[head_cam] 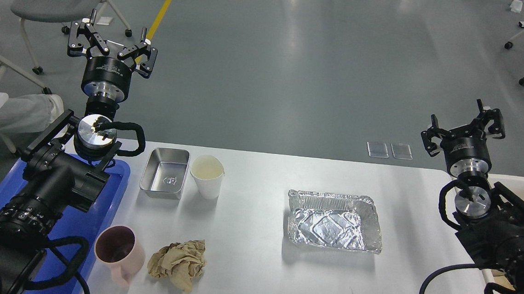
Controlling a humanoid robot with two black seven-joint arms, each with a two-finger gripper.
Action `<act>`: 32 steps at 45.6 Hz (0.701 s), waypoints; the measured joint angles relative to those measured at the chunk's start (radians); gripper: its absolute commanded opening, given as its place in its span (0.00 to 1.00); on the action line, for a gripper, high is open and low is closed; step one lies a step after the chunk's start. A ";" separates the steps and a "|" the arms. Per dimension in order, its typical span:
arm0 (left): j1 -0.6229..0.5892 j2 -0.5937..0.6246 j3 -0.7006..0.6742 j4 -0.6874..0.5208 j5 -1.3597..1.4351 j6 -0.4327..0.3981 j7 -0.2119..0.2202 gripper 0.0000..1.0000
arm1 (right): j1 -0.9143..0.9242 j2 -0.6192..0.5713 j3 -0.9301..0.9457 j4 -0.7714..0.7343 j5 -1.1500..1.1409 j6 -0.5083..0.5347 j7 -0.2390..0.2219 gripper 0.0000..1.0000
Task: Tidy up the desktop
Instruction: 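Move the left gripper down toward the pink mug beside the blue bin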
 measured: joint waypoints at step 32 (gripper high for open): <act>0.012 0.011 -0.001 -0.004 0.024 -0.016 -0.038 0.97 | 0.002 0.000 -0.009 -0.003 -0.004 -0.005 -0.003 1.00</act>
